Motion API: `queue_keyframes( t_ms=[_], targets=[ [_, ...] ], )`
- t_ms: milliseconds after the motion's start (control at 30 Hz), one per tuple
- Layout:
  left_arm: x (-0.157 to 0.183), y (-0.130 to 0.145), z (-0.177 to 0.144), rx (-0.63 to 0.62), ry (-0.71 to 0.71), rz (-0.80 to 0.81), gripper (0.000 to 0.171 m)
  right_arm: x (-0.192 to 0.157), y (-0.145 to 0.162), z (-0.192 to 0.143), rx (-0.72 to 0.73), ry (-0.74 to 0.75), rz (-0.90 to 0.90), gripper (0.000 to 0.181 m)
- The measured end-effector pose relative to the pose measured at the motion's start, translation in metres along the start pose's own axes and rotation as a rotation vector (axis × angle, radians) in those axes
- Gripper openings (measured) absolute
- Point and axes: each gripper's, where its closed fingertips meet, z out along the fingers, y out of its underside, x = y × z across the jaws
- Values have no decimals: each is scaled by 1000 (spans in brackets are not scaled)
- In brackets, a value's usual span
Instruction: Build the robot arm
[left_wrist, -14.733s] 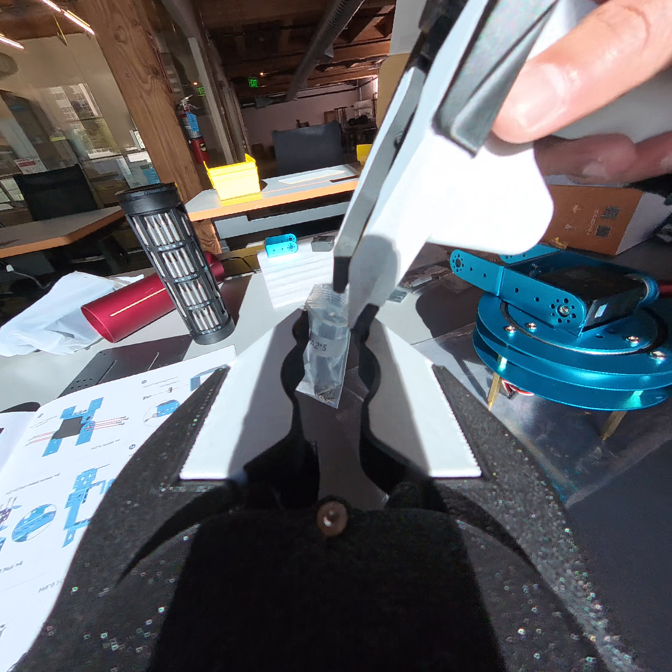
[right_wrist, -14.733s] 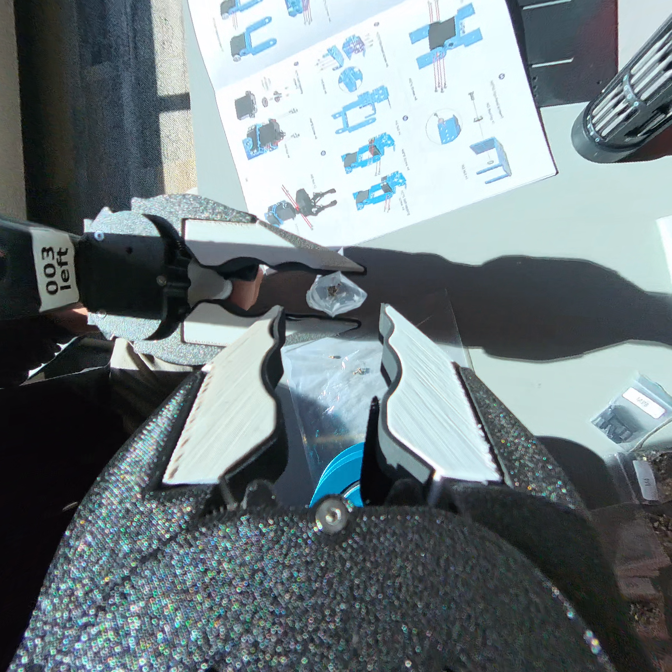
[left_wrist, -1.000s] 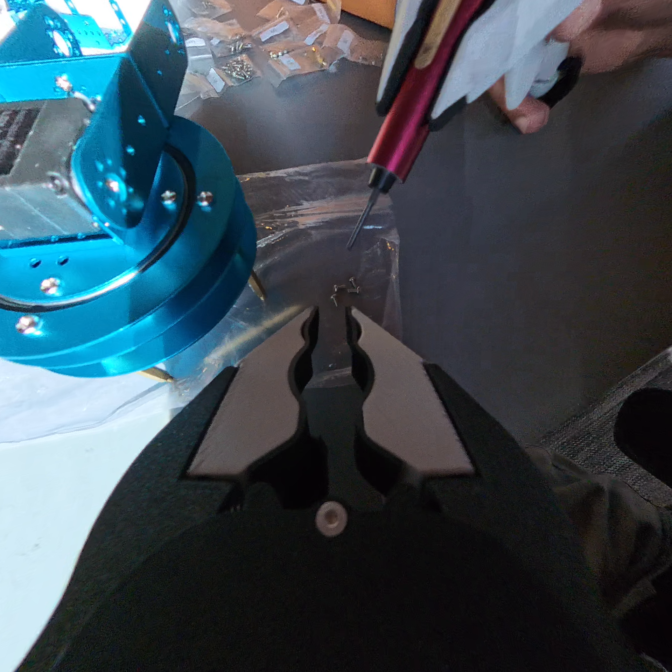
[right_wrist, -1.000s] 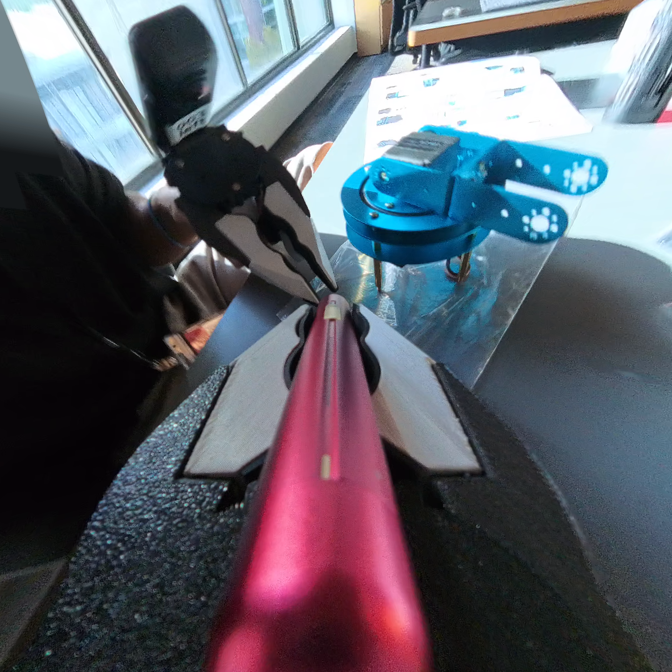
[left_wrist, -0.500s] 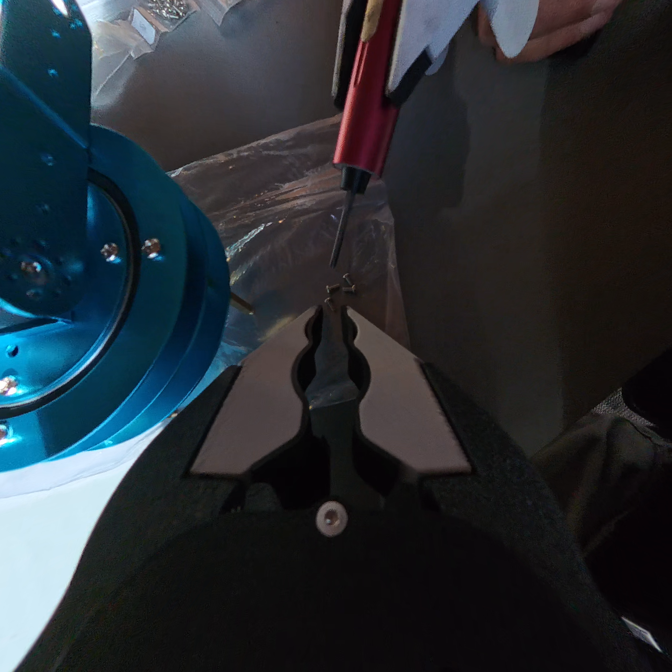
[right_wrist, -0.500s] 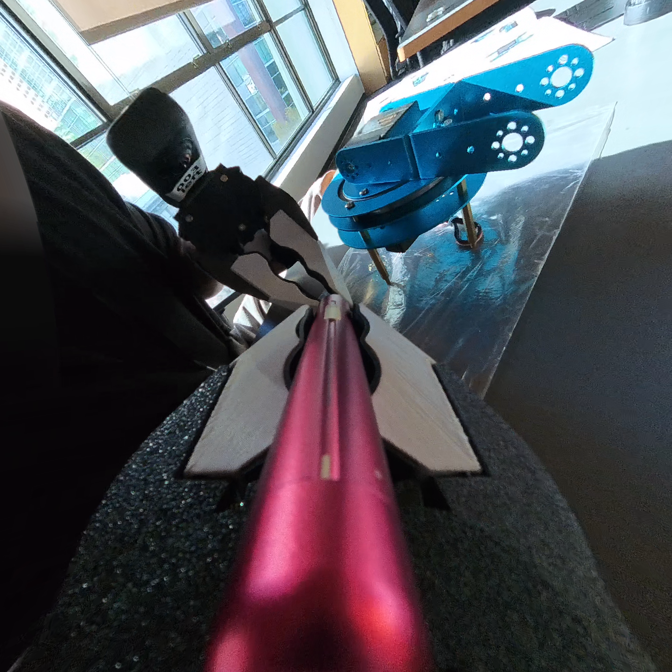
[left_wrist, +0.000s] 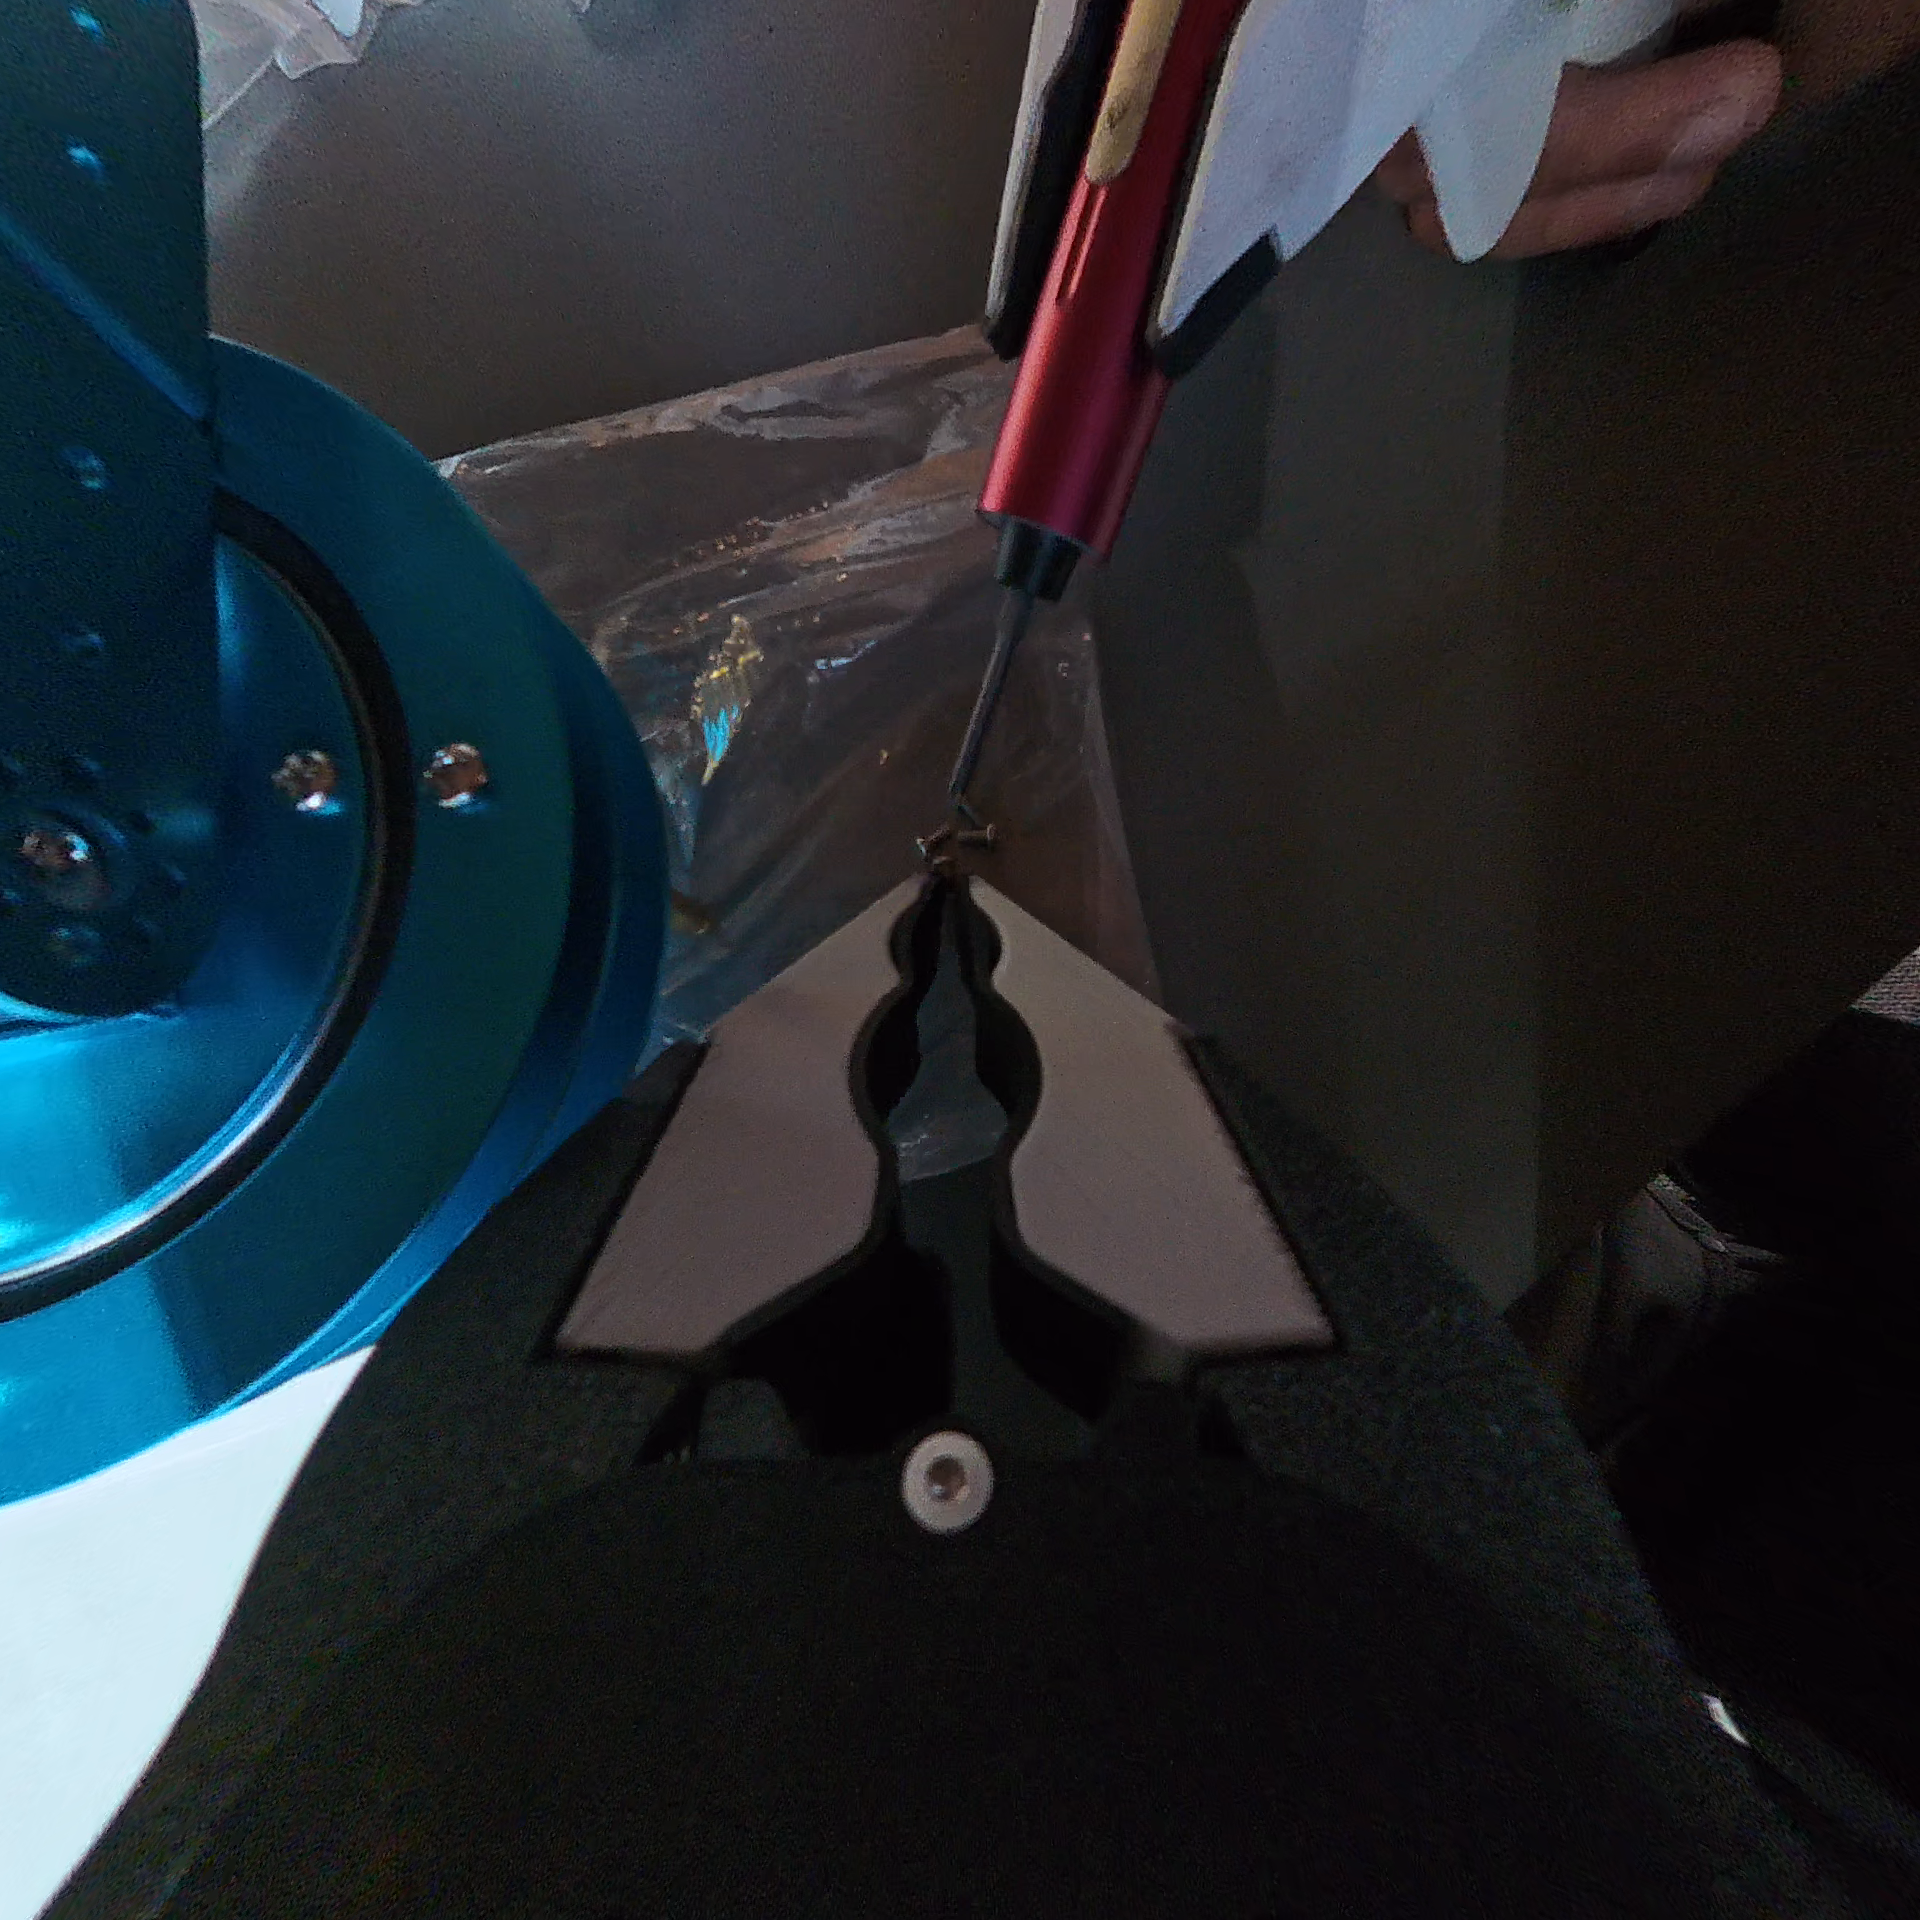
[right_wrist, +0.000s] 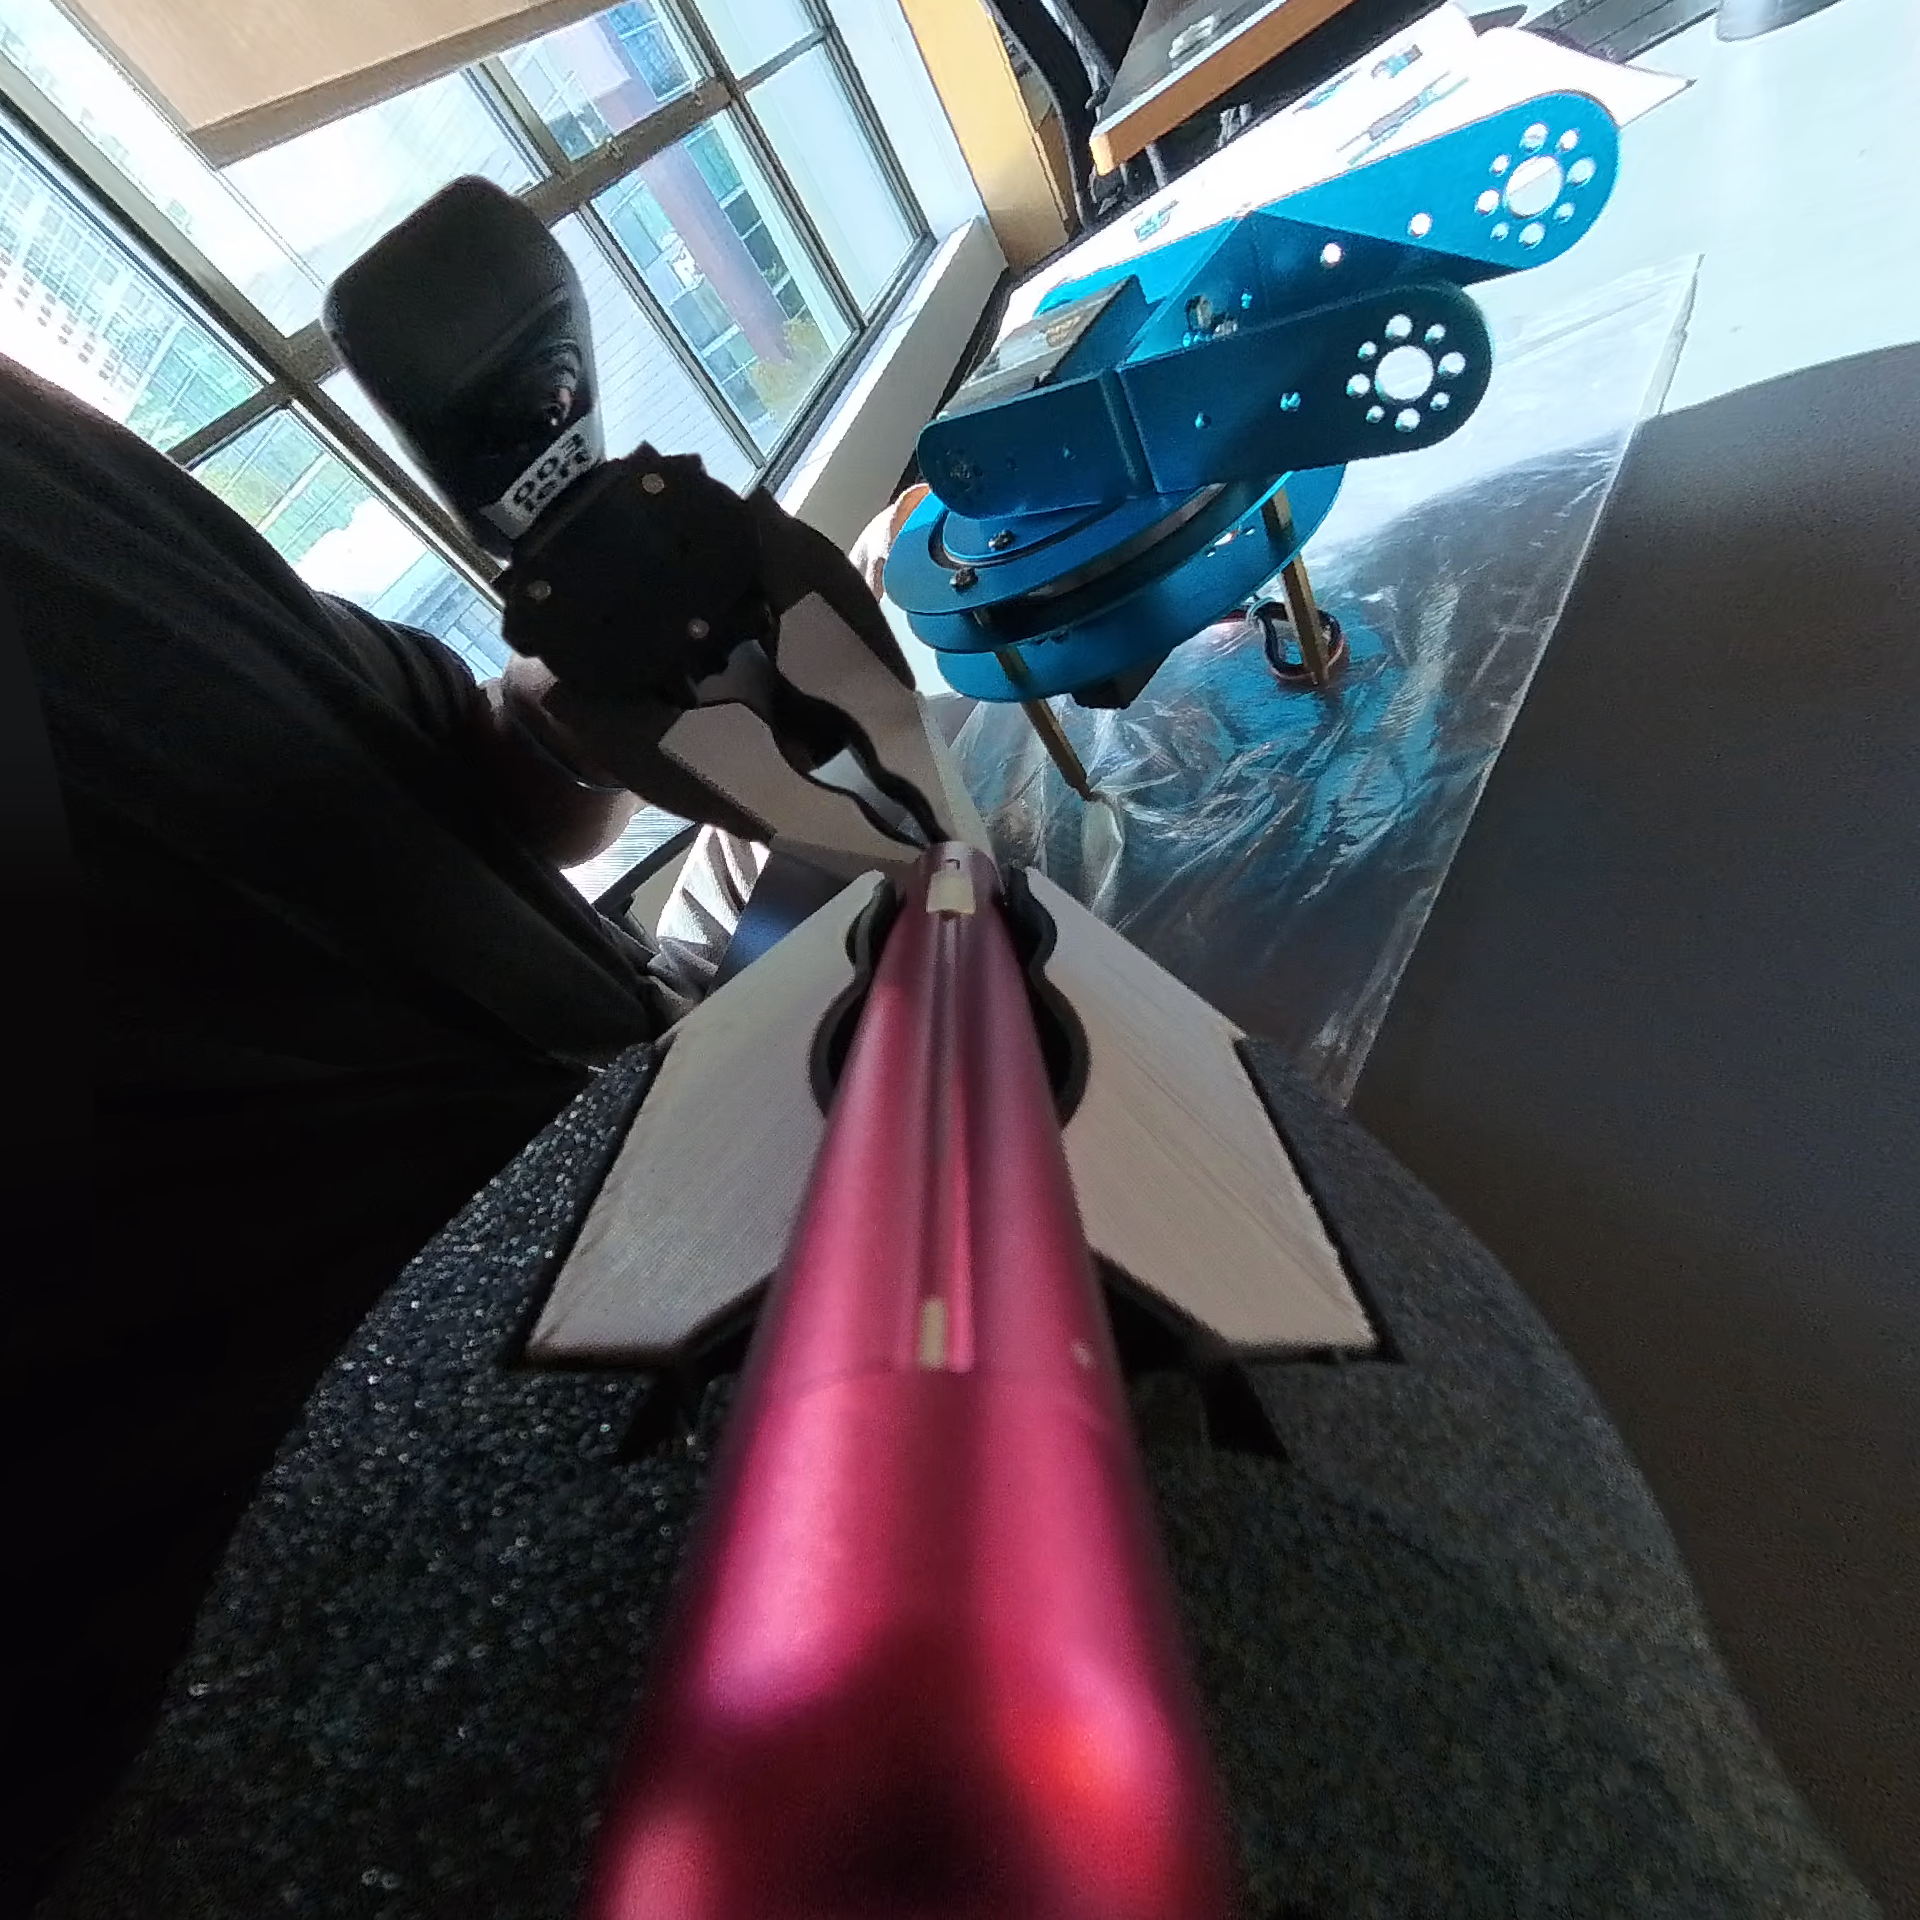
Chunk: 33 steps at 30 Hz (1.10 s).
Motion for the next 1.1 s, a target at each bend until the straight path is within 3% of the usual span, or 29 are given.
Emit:
queue_keyframes(
  t_ms=[167,267,367,500,733,1100],
  targets=[
    [-1,3,-4,33,-72,149,0,-1,2,0,-8,2,-5,22],
    [-1,4,-11,120,-103,238,0,0,1,-1,-1,14,-6,22],
    [-4,-4,-25,220,-111,207,0,0,0,-1,19,30,8,22],
    [7,-15,-39,316,-9,138,0,-10,1,5,35,-2,54,22],
    [8,-15,-42,349,28,117,0,-19,-2,3,58,-68,86,22],
    [10,-8,-36,312,32,137,0,-17,0,4,45,-54,80,22]
  ],
)
